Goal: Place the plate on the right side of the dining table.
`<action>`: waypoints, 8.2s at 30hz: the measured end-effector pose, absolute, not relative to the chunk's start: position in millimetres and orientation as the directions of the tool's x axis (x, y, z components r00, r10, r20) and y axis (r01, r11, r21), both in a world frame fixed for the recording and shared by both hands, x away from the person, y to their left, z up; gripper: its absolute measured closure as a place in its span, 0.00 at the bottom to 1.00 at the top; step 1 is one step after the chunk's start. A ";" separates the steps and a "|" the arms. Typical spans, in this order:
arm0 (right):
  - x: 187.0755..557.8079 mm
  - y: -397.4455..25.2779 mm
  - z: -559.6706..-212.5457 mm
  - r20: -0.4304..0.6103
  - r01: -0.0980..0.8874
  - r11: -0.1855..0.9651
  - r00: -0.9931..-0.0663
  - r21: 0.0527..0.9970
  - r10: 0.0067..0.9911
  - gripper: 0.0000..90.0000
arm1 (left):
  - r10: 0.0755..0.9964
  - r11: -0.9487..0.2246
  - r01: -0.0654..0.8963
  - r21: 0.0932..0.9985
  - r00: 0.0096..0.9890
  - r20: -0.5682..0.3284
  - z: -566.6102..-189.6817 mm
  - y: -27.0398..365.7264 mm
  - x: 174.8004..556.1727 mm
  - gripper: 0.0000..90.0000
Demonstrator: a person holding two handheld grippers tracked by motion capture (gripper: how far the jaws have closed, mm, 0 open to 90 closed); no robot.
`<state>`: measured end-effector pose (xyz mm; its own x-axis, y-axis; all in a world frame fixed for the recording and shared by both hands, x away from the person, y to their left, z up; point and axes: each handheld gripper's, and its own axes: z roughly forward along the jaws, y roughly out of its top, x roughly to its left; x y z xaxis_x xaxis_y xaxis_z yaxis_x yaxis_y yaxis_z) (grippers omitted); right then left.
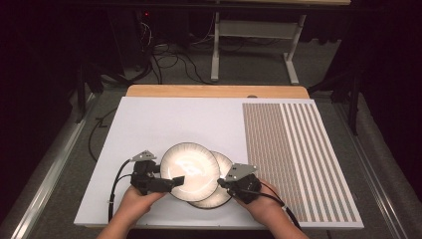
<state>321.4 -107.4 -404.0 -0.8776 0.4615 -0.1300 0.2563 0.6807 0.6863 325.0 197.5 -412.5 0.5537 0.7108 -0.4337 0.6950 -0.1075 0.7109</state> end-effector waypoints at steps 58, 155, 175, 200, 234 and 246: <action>320.7 -128.9 -388.0 -0.118 0.276 0.579 -0.827 0.767 0.550 0.97 | 0.669 0.055 0.781 0.622 0.434 -0.604 -408.9 208.5 325.0 0.77; 316.8 -202.9 -357.9 -0.019 0.235 0.264 -0.712 0.935 0.702 0.02 | 0.717 -0.111 0.387 0.915 0.669 -0.196 -375.4 183.7 286.4 0.85; 326.5 -160.1 -357.6 0.012 0.269 0.310 -0.772 0.912 0.635 0.04 | 0.714 -0.115 0.384 0.916 0.673 -0.193 -374.4 183.9 285.5 0.85; 347.4 -114.7 -382.5 0.116 0.351 0.333 -0.820 0.875 0.560 0.16 | 0.715 -0.103 0.387 0.916 0.669 -0.202 -375.6 186.1 284.7 0.85; 347.3 -121.5 -402.6 0.226 0.424 0.283 -0.815 0.860 0.533 0.81 | 0.706 -0.116 0.378 0.919 0.682 -0.191 -376.2 193.8 282.4 0.85; 346.2 -123.7 -401.7 0.266 0.454 0.249 -0.798 0.856 0.541 0.87 | 0.698 -0.111 0.389 0.915 0.685 -0.206 -376.3 196.8 283.2 0.85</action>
